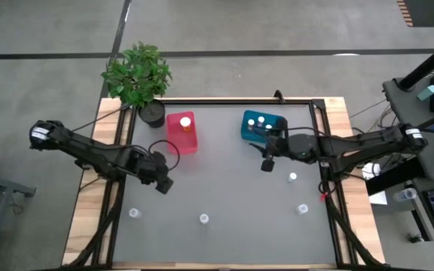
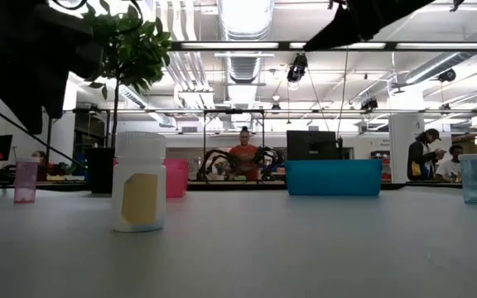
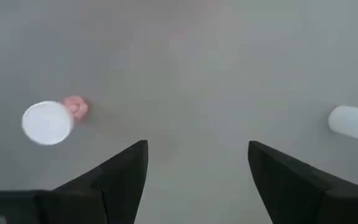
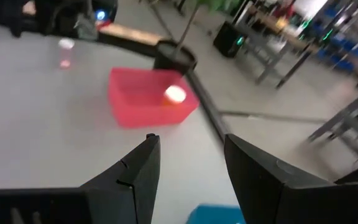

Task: Pick and place medicine bottles into bin by pill shape (circle, oval)
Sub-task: Put the purple tablet bottle into the blue bin

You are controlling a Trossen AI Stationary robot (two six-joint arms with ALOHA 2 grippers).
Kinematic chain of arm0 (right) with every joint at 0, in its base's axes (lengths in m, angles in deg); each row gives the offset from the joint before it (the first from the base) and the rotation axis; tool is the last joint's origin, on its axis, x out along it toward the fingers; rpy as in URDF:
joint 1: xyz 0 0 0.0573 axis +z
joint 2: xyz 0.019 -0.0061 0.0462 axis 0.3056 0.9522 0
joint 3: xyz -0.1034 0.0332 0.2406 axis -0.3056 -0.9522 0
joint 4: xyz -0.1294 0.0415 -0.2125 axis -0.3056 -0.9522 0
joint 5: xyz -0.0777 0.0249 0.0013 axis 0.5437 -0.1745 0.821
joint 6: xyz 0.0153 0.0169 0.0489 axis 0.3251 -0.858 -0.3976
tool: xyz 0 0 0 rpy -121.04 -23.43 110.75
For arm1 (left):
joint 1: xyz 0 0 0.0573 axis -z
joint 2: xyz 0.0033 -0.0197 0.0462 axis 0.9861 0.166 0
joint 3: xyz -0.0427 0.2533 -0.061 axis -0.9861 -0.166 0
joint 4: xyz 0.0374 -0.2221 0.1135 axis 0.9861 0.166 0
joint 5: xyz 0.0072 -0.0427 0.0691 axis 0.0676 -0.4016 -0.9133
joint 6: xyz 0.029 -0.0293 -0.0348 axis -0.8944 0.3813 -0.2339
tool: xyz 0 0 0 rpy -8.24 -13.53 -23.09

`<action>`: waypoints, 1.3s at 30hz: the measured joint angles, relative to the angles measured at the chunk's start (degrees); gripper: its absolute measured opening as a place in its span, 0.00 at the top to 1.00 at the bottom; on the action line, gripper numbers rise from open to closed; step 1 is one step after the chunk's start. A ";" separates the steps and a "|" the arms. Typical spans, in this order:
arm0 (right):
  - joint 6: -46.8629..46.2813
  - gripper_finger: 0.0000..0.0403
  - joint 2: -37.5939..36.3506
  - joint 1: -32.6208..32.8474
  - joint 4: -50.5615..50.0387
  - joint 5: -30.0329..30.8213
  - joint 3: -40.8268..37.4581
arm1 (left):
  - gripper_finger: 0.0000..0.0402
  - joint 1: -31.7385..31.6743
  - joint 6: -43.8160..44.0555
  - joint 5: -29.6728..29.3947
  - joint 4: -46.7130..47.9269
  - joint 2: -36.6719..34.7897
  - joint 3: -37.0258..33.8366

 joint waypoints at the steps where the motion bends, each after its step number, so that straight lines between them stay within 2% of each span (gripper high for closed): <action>1: 1.20 0.58 -0.17 -0.50 1.05 0.00 0.00 | 0.36 0.09 0.89 -0.02 0.86 0.32 0.64; 4: 2.72 0.58 -0.77 -1.89 3.19 -1.58 -0.14 | 0.36 0.41 3.00 -0.15 5.95 1.76 1.15; 9: 4.22 0.58 -1.03 -3.99 3.90 -10.47 -2.56 | 0.36 0.37 3.68 -0.49 8.18 5.02 0.36; 20: 4.51 0.58 -1.16 -6.26 5.43 -10.62 -2.93 | 0.36 0.37 3.55 -0.28 8.33 7.89 0.30; 33: 4.64 0.58 -1.16 -6.26 5.42 -10.57 -2.93 | 0.36 -2.96 3.23 0.00 15.22 4.22 -0.31; 39: 4.64 0.58 -1.16 -6.28 5.29 -10.57 -2.93 | 0.36 -4.88 1.67 -0.59 14.46 3.55 -1.51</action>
